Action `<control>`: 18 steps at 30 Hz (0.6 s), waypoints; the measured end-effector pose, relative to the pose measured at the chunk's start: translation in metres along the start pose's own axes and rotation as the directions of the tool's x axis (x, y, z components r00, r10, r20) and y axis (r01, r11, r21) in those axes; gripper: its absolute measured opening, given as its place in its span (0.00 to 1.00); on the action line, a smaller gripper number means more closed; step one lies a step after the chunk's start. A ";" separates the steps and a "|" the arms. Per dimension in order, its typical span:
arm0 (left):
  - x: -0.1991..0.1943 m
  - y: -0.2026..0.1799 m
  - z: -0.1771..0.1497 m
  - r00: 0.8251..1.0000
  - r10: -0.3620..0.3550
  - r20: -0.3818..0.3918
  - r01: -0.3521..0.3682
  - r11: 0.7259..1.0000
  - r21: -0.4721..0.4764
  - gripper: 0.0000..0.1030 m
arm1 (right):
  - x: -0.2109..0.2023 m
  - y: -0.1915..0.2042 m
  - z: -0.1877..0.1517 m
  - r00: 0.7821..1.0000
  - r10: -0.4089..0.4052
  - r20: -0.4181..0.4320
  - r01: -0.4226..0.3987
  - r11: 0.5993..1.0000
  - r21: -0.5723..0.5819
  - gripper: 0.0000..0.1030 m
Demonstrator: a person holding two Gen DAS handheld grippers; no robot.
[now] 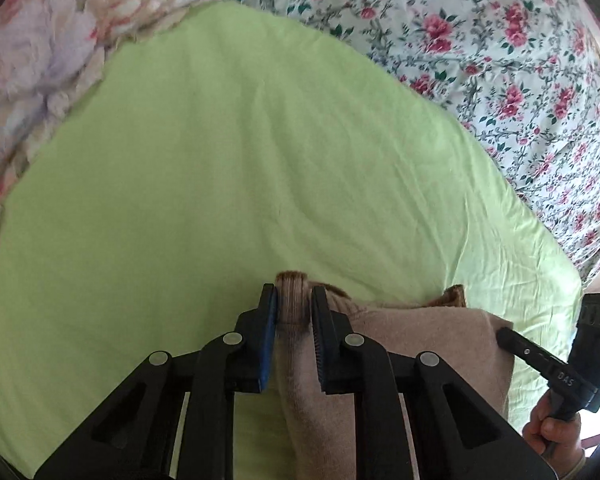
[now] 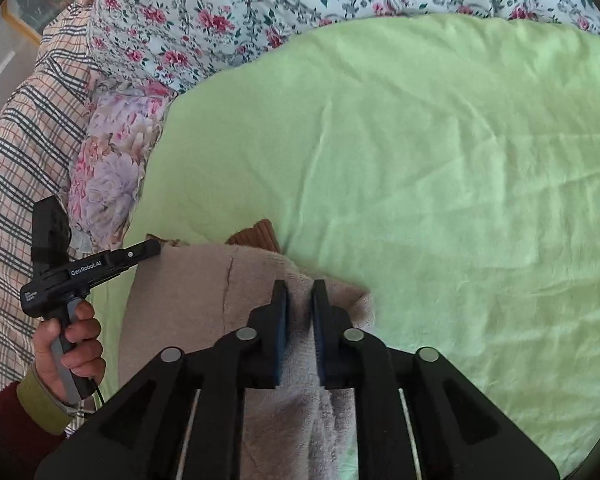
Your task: Fold small clothes
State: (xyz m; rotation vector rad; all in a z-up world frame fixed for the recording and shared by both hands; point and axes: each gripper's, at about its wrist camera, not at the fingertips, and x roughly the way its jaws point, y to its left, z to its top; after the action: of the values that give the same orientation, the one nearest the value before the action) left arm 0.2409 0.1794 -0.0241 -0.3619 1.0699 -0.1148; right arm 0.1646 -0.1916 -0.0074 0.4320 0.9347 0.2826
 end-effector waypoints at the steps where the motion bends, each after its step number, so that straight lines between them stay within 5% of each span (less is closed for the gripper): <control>1: -0.007 -0.001 -0.001 1.000 0.001 0.013 -0.001 1.000 0.002 0.15 | -0.006 0.000 0.001 1.000 -0.002 0.011 0.002 1.000 0.000 0.29; 8: -0.069 -0.019 -0.041 0.998 -0.005 0.069 0.003 1.000 0.028 0.30 | -0.048 0.004 -0.021 0.999 0.011 0.049 -0.011 1.000 0.004 0.33; 18: -0.114 -0.033 -0.169 0.998 0.062 -0.001 -0.062 0.995 0.075 0.61 | -0.081 0.013 -0.093 1.000 0.017 -0.011 -0.018 0.999 -0.051 0.38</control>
State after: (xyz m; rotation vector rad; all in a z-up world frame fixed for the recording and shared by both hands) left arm 0.0410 0.1391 0.0098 -0.2605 1.0760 -0.0996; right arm 0.0417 -0.1921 0.0077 0.3918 0.9319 0.3245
